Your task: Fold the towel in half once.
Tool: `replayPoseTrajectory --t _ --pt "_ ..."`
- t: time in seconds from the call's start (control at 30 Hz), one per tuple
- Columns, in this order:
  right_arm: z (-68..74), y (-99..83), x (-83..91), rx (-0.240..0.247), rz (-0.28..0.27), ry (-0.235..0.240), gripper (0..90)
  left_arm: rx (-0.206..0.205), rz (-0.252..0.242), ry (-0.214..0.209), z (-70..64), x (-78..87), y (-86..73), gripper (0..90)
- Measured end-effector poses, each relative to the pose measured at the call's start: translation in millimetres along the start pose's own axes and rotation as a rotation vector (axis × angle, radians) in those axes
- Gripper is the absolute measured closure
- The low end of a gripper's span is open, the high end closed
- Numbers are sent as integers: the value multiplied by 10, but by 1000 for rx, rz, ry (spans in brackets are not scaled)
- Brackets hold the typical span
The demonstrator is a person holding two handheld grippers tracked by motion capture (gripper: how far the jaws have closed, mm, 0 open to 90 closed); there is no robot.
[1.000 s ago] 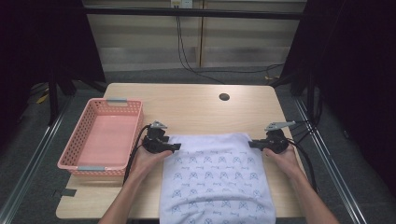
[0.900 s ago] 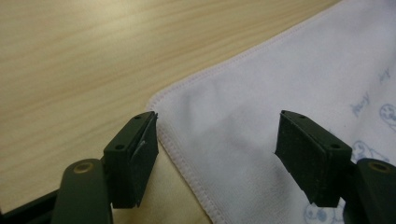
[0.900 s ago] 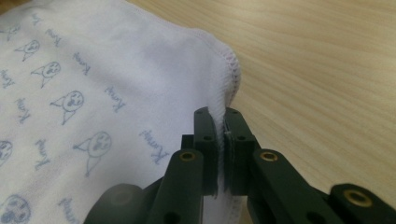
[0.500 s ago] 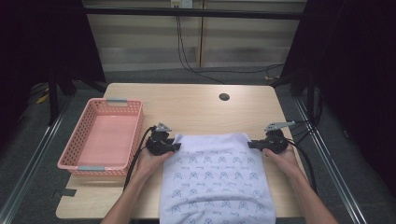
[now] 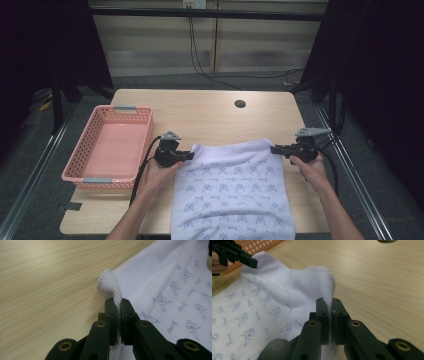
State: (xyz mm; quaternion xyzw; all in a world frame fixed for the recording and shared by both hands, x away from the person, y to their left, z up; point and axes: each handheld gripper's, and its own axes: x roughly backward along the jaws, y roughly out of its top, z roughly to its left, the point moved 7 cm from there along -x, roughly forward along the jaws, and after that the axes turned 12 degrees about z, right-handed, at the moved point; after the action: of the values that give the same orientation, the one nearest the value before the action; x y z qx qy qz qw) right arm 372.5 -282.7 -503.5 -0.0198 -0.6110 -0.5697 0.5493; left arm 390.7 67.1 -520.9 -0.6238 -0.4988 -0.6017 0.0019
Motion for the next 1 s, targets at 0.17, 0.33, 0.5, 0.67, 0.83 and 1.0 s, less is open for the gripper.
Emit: replayPoseTrajectory --t 0.17,0.33,0.5,0.67,0.83,1.0 --pt "47 153 236 18 -46 -5 869 -47 -54 -13 -121 308 195 863" --pt "36 404 518 44 -92 -19 869 -75 -117 -18 -110 602 453 867" --pt "0 626 626 57 -122 -25 868 -65 -180 10 24 870 722 868" --pt "-29 860 633 60 -149 -25 870 -48 -204 31 193 955 882 869" --pt "-186 1151 580 35 -145 -54 872 -33 -225 53 325 1040 1047 870" --pt "-301 1391 622 12 -155 -85 874 -55 -286 56 342 1186 1303 870"
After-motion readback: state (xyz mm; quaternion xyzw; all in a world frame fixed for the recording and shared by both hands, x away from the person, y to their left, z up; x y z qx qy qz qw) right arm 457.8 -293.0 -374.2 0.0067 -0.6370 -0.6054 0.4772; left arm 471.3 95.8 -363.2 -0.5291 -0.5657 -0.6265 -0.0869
